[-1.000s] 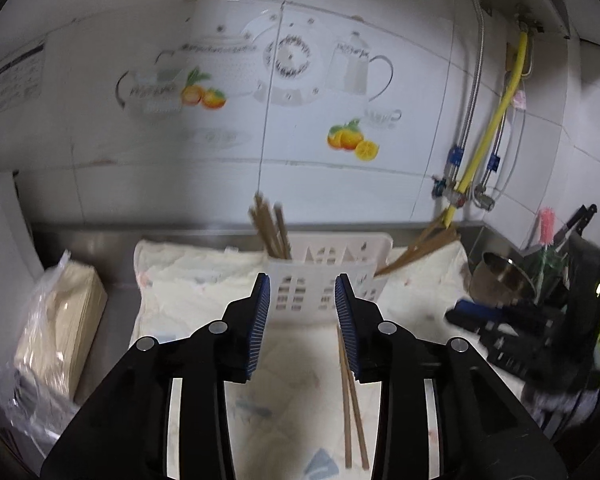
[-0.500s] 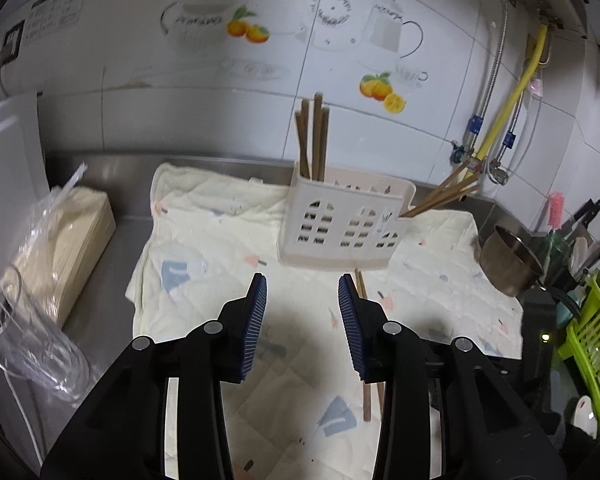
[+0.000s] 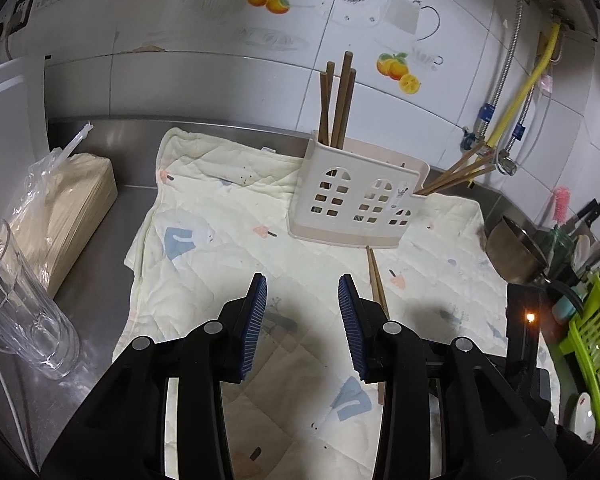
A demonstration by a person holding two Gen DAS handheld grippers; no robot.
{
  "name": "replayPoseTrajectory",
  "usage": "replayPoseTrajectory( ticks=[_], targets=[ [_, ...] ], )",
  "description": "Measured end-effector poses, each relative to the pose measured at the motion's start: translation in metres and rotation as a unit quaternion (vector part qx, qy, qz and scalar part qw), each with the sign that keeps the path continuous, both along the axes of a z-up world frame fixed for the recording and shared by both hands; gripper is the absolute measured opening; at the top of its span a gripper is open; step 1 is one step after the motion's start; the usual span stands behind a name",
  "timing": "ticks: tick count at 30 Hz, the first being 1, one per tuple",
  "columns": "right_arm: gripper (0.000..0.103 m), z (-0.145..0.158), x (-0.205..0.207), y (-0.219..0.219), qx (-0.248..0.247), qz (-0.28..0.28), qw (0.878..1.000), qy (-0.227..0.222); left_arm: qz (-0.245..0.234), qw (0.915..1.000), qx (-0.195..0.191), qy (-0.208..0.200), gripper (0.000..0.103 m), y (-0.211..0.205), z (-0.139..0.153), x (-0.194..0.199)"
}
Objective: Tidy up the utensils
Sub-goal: 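Move both open tools back down to the last chopsticks on the mat, then close the right tool on a chopstick while the left tool grasps the other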
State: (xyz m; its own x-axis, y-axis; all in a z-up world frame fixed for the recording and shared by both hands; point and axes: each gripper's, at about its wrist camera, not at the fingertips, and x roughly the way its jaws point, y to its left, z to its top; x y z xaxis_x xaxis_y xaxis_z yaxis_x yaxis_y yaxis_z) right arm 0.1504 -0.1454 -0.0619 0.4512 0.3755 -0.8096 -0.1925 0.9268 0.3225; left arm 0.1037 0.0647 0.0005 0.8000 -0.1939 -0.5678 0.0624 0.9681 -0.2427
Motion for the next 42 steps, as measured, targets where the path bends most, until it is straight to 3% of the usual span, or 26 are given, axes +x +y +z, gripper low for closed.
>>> replayPoseTrajectory(
  ticks=[12,22,31,42],
  targets=[
    [0.009,-0.01,0.005,0.004,-0.01,-0.026,1.0,0.009,0.0,0.9999,-0.004,0.016,0.038,-0.001,-0.012,0.006],
    [0.007,0.0,-0.008,-0.015,-0.036,-0.016,0.999,-0.02,-0.01,0.9995,0.005,0.028,0.038,-0.013,-0.017,0.007],
    [0.007,-0.001,-0.024,-0.048,-0.049,-0.003,0.998,-0.026,-0.036,0.9978,0.011,0.054,0.038,-0.037,-0.033,0.01],
    [0.009,-0.006,-0.04,-0.053,-0.05,0.015,0.998,-0.03,-0.101,0.9903,0.002,0.095,0.038,-0.077,-0.064,0.013]
  ],
)
